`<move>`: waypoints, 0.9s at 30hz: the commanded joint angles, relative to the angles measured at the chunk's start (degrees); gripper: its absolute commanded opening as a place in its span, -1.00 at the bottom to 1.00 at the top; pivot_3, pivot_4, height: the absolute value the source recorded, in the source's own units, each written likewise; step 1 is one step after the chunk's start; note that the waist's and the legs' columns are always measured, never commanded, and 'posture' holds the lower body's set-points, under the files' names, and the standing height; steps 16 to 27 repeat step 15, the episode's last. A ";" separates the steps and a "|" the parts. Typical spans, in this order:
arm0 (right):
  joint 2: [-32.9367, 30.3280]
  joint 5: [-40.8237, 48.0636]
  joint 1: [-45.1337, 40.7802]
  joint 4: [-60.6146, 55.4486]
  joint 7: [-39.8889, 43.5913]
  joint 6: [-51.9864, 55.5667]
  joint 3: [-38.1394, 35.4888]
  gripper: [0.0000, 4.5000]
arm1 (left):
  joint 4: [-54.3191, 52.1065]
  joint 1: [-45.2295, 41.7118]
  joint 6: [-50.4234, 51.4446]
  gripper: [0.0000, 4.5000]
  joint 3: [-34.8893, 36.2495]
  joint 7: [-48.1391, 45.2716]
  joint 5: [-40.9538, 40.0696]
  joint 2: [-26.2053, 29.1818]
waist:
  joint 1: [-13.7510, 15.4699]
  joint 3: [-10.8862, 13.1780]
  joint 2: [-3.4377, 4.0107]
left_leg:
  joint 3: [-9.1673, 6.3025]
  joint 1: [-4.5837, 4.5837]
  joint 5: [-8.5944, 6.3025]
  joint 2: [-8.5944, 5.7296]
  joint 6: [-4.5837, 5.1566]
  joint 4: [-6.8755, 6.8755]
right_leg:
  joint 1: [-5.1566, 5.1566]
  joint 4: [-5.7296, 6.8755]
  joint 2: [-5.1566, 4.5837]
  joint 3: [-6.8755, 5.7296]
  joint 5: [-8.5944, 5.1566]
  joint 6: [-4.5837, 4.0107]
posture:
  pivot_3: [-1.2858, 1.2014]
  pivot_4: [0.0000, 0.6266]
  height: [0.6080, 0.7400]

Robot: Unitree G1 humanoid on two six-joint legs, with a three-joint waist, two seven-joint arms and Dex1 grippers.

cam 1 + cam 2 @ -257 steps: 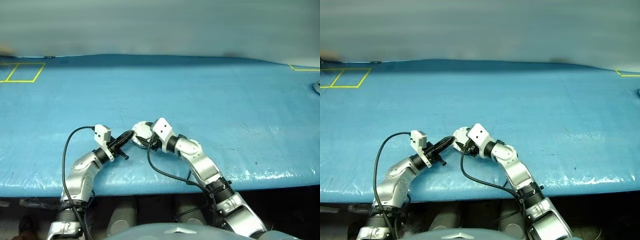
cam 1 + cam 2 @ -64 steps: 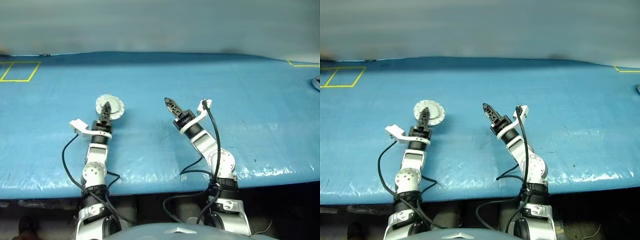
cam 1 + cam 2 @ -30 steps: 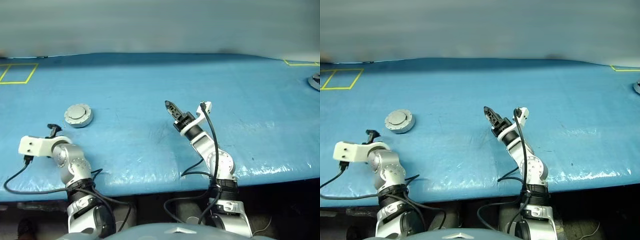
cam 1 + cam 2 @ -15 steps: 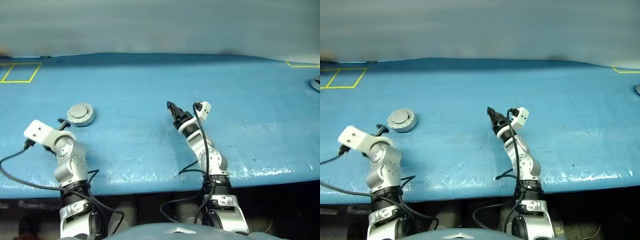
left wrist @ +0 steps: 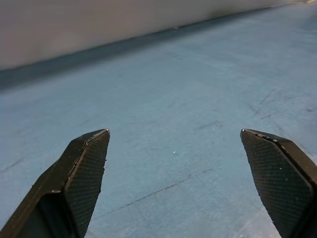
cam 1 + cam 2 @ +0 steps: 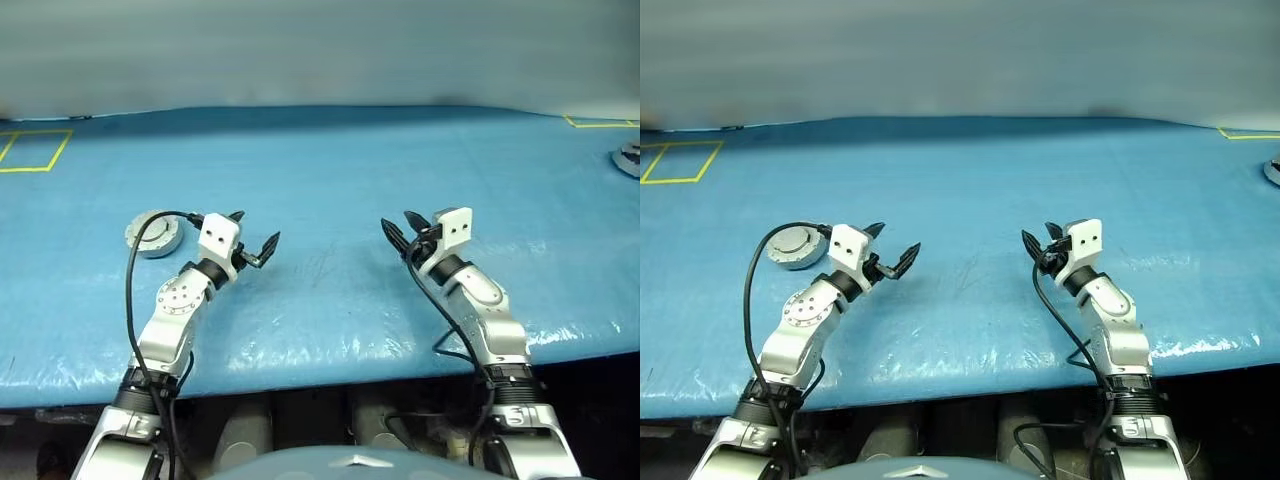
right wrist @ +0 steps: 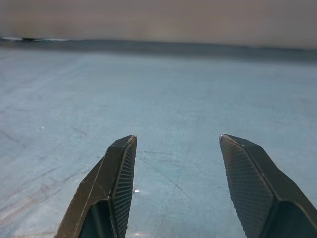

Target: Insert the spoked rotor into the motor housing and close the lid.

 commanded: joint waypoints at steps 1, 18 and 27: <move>-0.66 -1.09 -0.80 -2.83 3.12 -2.85 1.70 0.25 | -1.49 -1.34 -0.29 0.99 0.88 -3.29 -0.75 0.43 | 0.02 0.01 -0.02 | 0.01 0.01 0.00 0.00 0.00 0.02 | 0.02 0.00 0.00 0.01 0.00 0.00 | 0.03 -0.52 1.00; 0.80 -6.76 -2.91 1.94 2.72 -6.64 5.03 0.40 | -3.45 1.03 1.03 1.00 1.56 -4.29 0.81 -0.90 | 0.80 0.03 -0.05 | 0.04 0.00 -0.01 -0.01 0.01 0.20 | 0.10 0.00 -0.01 0.06 0.05 0.08 | 0.03 -0.52 1.00; 0.80 -6.76 -2.91 1.94 2.72 -6.64 5.03 0.40 | -3.45 1.03 1.03 1.00 1.56 -4.29 0.81 -0.90 | 0.80 0.03 -0.05 | 0.04 0.00 -0.01 -0.01 0.01 0.20 | 0.10 0.00 -0.01 0.06 0.05 0.08 | 0.03 -0.52 1.00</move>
